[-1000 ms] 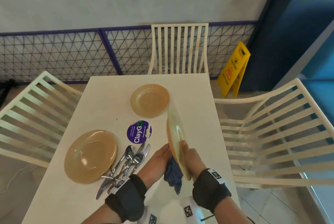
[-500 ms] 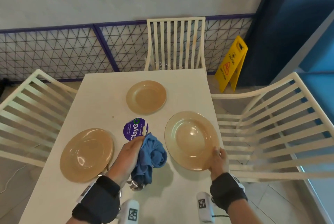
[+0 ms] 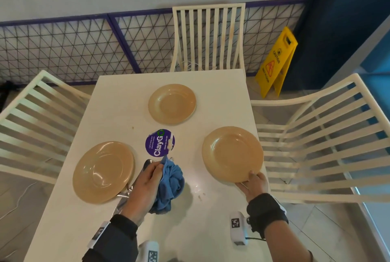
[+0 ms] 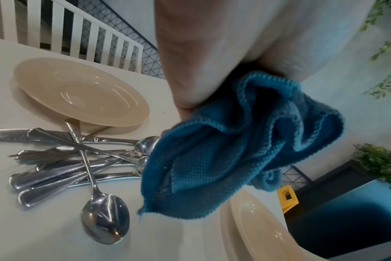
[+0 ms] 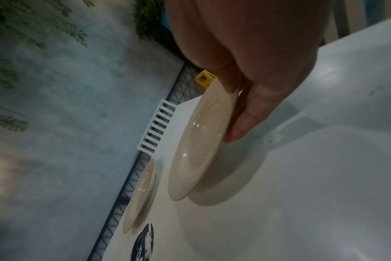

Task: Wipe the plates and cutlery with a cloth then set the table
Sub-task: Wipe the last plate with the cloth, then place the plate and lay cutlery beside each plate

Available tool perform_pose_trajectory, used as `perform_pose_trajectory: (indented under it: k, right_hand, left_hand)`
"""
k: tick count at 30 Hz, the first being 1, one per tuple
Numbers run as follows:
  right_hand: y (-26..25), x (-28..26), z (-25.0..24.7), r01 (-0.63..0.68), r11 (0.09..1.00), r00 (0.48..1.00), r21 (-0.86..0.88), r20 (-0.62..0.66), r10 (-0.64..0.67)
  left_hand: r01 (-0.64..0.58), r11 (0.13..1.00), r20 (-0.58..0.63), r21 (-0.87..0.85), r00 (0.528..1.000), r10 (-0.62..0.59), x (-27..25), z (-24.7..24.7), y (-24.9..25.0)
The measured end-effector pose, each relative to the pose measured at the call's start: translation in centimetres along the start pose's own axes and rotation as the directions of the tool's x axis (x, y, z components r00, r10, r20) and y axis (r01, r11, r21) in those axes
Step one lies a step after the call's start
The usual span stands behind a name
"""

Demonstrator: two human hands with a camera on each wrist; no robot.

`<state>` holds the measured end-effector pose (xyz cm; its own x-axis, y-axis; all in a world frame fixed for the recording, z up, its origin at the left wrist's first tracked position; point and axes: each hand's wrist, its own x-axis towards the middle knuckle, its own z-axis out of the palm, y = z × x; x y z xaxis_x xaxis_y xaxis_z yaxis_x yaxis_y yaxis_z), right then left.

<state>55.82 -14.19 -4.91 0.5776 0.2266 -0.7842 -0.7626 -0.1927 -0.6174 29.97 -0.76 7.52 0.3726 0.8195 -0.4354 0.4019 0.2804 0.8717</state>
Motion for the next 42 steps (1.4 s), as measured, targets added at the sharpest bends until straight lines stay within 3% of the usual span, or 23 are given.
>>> perform_pose_trajectory:
  k: [7,13,22,27,31,37,40,42]
  right_hand:
    - [1.5,-0.7,0.0,-0.073,0.997,0.997,0.012,0.023,0.073]
    - [4.2,-1.9,0.8,-0.110,0.993,0.992,-0.031,0.059,0.111]
    - [9.3,-6.7,5.5,-0.156,0.968,0.980,-0.195,0.095,0.177]
    - [12.1,-9.4,8.6,-0.084,0.950,0.985,-0.301,0.119,0.125]
    - [13.6,-11.3,10.3,0.001,0.926,0.988,-0.379,0.145,0.059]
    - [14.4,-13.1,12.3,0.081,0.883,0.984,-0.462,0.179,0.003]
    - [14.5,-13.8,13.5,0.132,0.853,0.977,-0.505,0.210,-0.027]
    - [14.5,-14.3,14.4,0.173,0.826,0.968,-0.537,0.247,-0.043]
  left_hand:
    - [-0.026,0.999,0.031,-0.030,0.999,0.027,-0.9,-1.7,-0.2]
    - [0.036,0.999,0.021,-0.013,0.999,-0.036,-1.2,-7.4,-1.5]
    - [0.060,0.992,-0.189,0.112,0.981,-0.038,-0.8,-20.5,-7.8]
    - [0.146,0.965,-0.352,0.219,0.934,-0.061,-0.2,-26.6,-13.4]
    - [0.292,0.899,-0.430,0.327,0.893,-0.134,0.0,-29.1,-18.3]
    - [0.441,0.707,-0.351,0.552,0.893,-0.282,-0.4,-29.9,-21.8]
    - [0.416,0.699,-0.335,0.582,0.906,-0.260,-0.7,-30.1,-20.8]
    - [0.375,0.701,-0.359,0.607,0.916,-0.179,-0.9,-30.2,-19.3]
